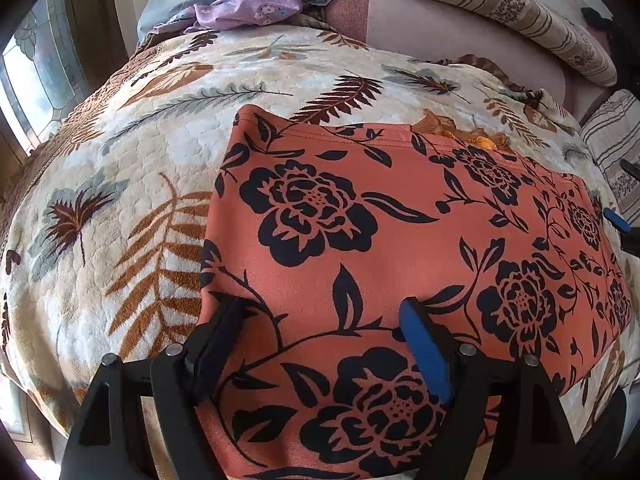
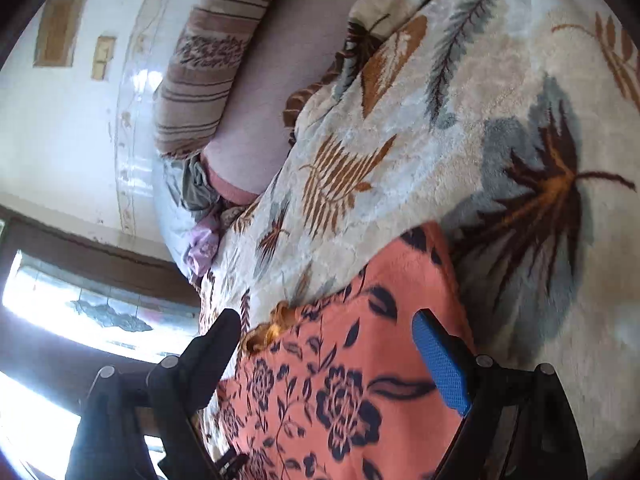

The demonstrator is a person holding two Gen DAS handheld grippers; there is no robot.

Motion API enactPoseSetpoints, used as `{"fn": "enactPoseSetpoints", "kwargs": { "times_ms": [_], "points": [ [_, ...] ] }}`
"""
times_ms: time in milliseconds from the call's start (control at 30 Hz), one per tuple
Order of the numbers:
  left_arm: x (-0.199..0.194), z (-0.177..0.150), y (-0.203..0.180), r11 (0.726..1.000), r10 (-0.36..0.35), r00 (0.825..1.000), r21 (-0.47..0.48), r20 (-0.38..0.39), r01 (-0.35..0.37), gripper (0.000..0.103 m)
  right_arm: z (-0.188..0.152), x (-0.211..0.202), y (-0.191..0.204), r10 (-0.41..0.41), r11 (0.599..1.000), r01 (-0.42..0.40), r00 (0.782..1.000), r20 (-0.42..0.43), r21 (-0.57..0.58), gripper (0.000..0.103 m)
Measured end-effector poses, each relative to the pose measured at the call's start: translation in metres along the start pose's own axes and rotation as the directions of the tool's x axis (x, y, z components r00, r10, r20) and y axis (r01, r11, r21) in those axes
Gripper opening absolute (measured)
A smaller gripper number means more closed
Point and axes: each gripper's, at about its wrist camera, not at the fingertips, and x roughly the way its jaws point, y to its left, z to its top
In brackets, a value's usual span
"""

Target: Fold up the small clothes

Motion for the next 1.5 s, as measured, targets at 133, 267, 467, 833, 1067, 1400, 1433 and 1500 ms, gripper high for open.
{"fn": "enactPoseSetpoints", "kwargs": {
  "times_ms": [133, 267, 467, 833, 1067, 1400, 1433, 1500],
  "points": [
    [-0.003, -0.001, -0.002, 1.0, 0.016, 1.0, -0.003, -0.01, -0.016, 0.081, -0.073, -0.025, 0.019, 0.075, 0.996, -0.078, 0.993, -0.093, -0.038, 0.089],
    [-0.017, -0.006, -0.001, 0.999, 0.026, 1.0, -0.044, -0.008, -0.026, 0.081, -0.133, -0.017, 0.004, -0.044, 0.998, 0.034, 0.986, -0.158, -0.061, 0.09],
    [-0.046, -0.017, 0.003, 0.998, 0.016, 1.0, -0.063, 0.023, -0.015, 0.082, -0.153, -0.048, 0.016, -0.063, 0.996, 0.06, 0.997, -0.043, -0.065, 0.09],
    [-0.049, -0.028, -0.008, 0.997, -0.014, 1.0, -0.073, -0.009, 0.014, 0.082, -0.173, -0.075, -0.046, -0.017, 0.97, 0.002, 0.998, 0.06, 0.241, 0.091],
    [-0.045, -0.019, -0.033, 0.998, -0.043, 0.999, -0.052, -0.01, 0.042, 0.082, -0.148, -0.076, -0.066, -0.002, 0.928, -0.048, 0.991, 0.135, 0.369, 0.091],
    [-0.019, -0.002, -0.081, 0.998, -0.04, 0.998, 0.038, -0.054, 0.042, 0.082, -0.128, -0.05, -0.049, -0.165, 0.969, 0.15, 0.984, 0.063, 0.196, 0.016],
    [-0.022, -0.001, -0.084, 0.998, -0.039, 0.998, 0.045, -0.041, 0.041, 0.082, -0.129, -0.056, -0.033, -0.216, 0.972, 0.205, 0.972, 0.09, 0.117, 0.014],
    [-0.032, 0.004, -0.089, 0.998, -0.05, 0.999, 0.045, 0.016, 0.05, 0.082, -0.135, -0.068, 0.011, -0.331, 0.931, 0.352, 0.925, 0.184, -0.095, 0.013]
  ]
}}
